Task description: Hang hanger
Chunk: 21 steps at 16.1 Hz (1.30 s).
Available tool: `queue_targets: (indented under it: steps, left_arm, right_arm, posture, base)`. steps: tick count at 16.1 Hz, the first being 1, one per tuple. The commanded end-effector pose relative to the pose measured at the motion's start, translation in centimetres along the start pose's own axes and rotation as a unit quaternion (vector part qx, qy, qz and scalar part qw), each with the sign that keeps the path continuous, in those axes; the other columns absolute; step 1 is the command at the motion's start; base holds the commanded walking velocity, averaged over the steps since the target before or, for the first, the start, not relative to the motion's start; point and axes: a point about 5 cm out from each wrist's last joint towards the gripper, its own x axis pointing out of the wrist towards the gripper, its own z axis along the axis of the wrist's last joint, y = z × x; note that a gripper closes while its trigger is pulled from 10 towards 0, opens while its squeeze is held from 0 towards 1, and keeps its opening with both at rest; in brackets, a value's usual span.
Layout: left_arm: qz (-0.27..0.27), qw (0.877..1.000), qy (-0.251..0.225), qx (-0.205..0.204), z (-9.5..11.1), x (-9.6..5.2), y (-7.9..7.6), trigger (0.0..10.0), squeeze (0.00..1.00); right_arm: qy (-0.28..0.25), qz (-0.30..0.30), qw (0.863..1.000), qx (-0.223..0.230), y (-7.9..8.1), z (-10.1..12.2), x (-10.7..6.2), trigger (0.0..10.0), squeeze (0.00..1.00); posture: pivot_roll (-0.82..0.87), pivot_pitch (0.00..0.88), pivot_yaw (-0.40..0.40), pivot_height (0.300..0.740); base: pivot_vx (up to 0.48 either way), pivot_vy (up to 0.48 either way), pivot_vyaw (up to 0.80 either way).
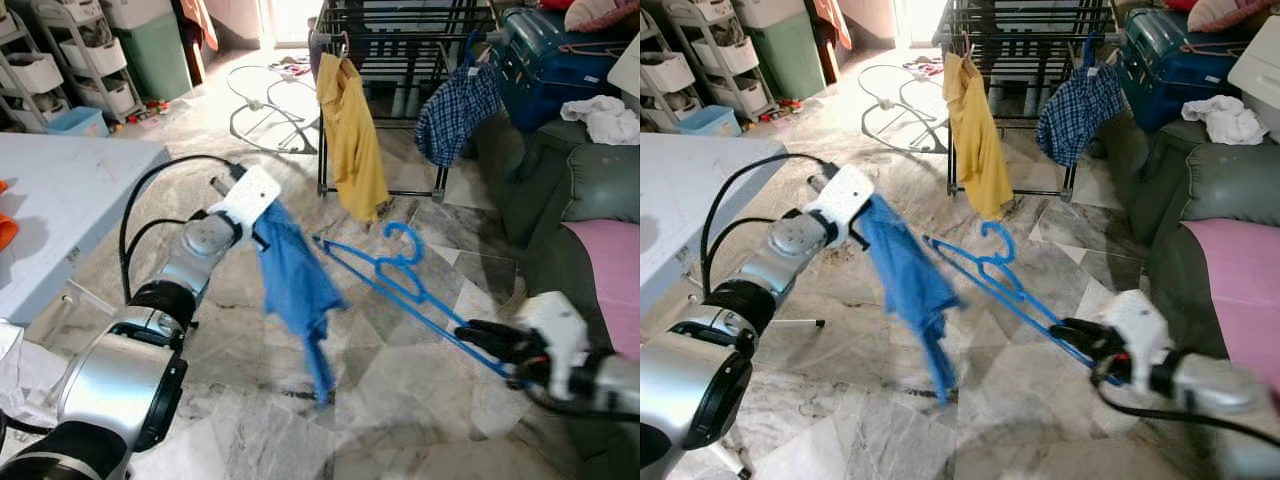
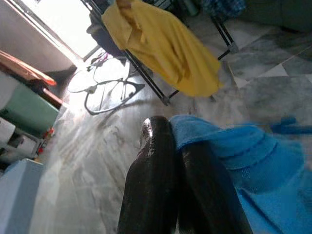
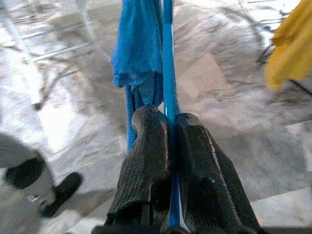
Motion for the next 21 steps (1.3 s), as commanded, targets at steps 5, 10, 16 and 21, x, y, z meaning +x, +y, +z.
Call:
queue_targets:
  steps: [5,10,16,21]
  left_arm:
    - [0.008,1.000,0.003,-0.023,-0.1,-0.1,0.6,10.0,0.00]
    - [-0.049,0.997,-0.026,-0.059,1.1,0.4,-0.8,10.0,0.00]
    - [0.031,0.998,0.019,-0.044,-0.3,-0.4,2.1,10.0,0.00]
    - [0.082,0.992,0.020,-0.090,-0.6,-0.7,3.2,10.0,0.00]
  right_arm:
    - [-0.004,0.070,0.997,0.014,1.3,1.3,-0.1,10.0,0.00]
    - [-0.030,0.075,0.997,0.012,2.0,1.9,2.4,10.0,0.00]
    - [-0.075,0.035,0.996,-0.022,0.2,4.7,2.3,10.0,0.00]
    - [-0.070,0.029,0.997,-0.021,0.1,4.3,2.2,10.0,0.00]
  posture:
    - [-0.29,0.044,0.062,0.740]
    - [-0.28,0.053,0.078,0.740]
    - [-0.27,0.055,0.082,0.740]
    - [-0.27,0.056,0.082,0.740]
  base:
    - [0.000,0.000,0.00]
    - [0.000,0.000,0.00]
    - [0.000,0.000,0.00]
    - [0.000,0.000,0.00]
